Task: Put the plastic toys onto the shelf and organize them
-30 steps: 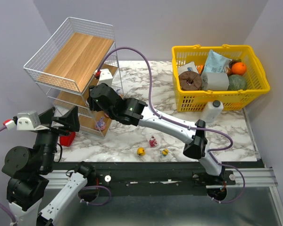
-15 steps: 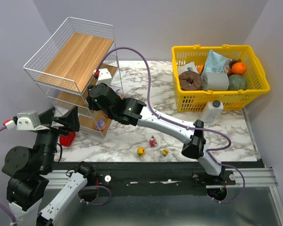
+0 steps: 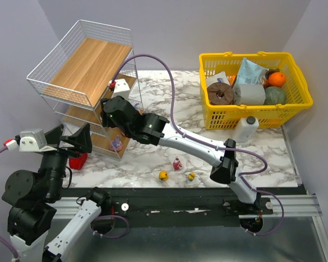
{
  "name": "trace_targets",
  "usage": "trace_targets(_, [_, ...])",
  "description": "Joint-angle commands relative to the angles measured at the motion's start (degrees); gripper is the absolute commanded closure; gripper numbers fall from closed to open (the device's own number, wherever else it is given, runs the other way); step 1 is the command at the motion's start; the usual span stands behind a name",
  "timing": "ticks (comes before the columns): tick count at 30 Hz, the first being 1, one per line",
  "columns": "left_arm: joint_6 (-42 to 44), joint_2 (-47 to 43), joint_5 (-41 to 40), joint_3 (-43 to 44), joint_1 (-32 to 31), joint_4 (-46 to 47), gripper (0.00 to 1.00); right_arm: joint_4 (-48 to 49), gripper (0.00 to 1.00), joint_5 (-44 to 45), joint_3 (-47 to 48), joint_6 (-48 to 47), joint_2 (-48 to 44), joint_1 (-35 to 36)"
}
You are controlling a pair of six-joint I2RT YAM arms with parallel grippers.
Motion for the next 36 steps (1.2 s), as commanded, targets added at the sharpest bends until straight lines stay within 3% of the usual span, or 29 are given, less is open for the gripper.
trace_targets(1, [0.5, -1.0, -1.5, 0.7, -0.4, -1.1, 0.01, 3.0, 0.45, -0.3, 0.1, 0.3, 0.9, 0.4])
trace_targets(16, [0.6, -1.2, -1.7, 1.1, -0.4, -1.7, 0.01, 4.8, 0.41, -2.6, -0.6, 0.4, -1.2, 0.4])
trace_targets(31, [0.4, -1.1, -1.4, 1.4, -0.4, -2.1, 0.01, 12.5, 0.41, -6.3, -14.8, -0.8, -11.4, 1.2])
trace_targets(35, [0.5, -1.2, -1.4, 1.5, -0.4, -2.3, 0.01, 12.6, 0.50, -3.6, -20.0, 1.7, -14.7, 1.2])
trace_targets(36, [0.6, -1.2, -1.4, 1.5, -0.4, -2.2, 0.01, 12.7, 0.60, -2.9, -21.4, 2.2, -15.3, 1.2])
